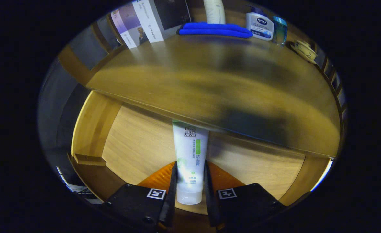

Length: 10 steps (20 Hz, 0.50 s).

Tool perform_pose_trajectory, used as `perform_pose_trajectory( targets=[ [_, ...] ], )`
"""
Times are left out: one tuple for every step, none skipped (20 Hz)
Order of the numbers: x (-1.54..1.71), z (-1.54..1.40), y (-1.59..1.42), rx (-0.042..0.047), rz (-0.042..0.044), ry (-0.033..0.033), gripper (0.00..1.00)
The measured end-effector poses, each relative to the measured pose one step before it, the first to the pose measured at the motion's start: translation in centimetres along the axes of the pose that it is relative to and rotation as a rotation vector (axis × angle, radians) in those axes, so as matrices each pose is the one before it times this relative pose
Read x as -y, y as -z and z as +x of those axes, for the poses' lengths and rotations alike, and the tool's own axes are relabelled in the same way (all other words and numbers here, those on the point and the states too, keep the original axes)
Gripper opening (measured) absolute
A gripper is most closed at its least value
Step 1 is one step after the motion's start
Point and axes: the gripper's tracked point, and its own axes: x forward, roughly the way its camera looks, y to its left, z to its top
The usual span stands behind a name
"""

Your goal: Pull open the drawer, take out the items inside it, and place them on the countertop above the cabinet.

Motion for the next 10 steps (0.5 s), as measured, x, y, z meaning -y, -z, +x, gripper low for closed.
perform_pose_trajectory(
  targets=[
    [-0.101,-0.593,0.109,0.00684,-0.00433,-0.00463,0.44],
    [-0.070,-0.784,0.174,0.01012,-0.00111,-0.00616,0.44],
    [-0.174,-0.747,0.068,0.01029,-0.00032,-0.00946,0.44],
    [-0.225,-0.701,0.183,0.00965,0.00145,-0.01091,0.44],
    [-0.236,-0.791,0.057,0.01087,0.00379,-0.01363,0.44],
    [-0.347,-0.707,0.129,0.00948,0.00451,-0.01297,0.44],
    [-0.302,-0.808,0.034,0.01083,0.00247,-0.01258,0.44],
    [-0.288,-0.736,0.212,0.00775,-0.00287,-0.00957,0.44],
    [-0.242,-0.818,0.079,0.01151,-0.00288,-0.00623,0.44],
    [-0.272,-0.751,0.337,0.00565,-0.00770,-0.00529,0.44]
  ],
)
